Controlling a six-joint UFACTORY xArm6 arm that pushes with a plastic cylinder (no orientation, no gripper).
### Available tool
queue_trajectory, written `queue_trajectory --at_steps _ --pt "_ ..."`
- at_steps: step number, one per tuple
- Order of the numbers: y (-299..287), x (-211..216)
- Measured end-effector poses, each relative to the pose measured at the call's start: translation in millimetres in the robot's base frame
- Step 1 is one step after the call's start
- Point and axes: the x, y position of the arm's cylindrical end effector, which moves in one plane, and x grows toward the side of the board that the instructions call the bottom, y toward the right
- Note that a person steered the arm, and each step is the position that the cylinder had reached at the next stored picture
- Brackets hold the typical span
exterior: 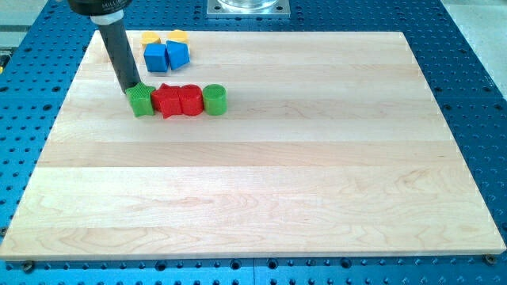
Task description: Push the hexagon towards the top right corner of the board
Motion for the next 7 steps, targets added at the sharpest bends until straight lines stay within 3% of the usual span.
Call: queue_trajectory --at_steps 4,7 --pt "-16 -114" --pt "24 -100"
